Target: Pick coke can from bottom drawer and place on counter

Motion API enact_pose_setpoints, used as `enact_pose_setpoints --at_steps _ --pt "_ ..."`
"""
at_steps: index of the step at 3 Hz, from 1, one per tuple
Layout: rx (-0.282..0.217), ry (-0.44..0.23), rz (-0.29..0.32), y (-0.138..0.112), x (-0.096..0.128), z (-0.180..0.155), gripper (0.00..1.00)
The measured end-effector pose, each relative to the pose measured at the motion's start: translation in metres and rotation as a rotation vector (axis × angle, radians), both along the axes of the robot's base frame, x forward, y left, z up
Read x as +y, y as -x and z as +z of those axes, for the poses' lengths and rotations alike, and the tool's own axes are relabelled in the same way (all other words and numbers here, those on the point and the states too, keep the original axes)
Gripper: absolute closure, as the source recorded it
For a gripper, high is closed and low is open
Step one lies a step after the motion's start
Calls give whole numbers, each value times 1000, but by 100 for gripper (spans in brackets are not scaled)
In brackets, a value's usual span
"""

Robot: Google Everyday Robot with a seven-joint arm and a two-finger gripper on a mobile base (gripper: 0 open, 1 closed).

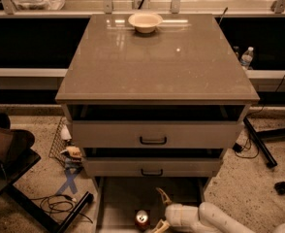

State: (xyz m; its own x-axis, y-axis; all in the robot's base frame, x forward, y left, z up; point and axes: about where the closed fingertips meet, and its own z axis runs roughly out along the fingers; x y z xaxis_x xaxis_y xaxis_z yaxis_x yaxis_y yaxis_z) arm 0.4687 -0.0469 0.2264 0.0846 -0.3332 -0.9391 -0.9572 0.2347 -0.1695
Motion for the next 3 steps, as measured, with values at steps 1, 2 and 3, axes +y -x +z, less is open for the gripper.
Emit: enact_pose_setpoints --at_steps 1,2,3 --pt "18 20 35 9 16 -15 0" --pt "33 19 68 13 32 -25 0" --pt "45 25 93 13 46 -34 14"
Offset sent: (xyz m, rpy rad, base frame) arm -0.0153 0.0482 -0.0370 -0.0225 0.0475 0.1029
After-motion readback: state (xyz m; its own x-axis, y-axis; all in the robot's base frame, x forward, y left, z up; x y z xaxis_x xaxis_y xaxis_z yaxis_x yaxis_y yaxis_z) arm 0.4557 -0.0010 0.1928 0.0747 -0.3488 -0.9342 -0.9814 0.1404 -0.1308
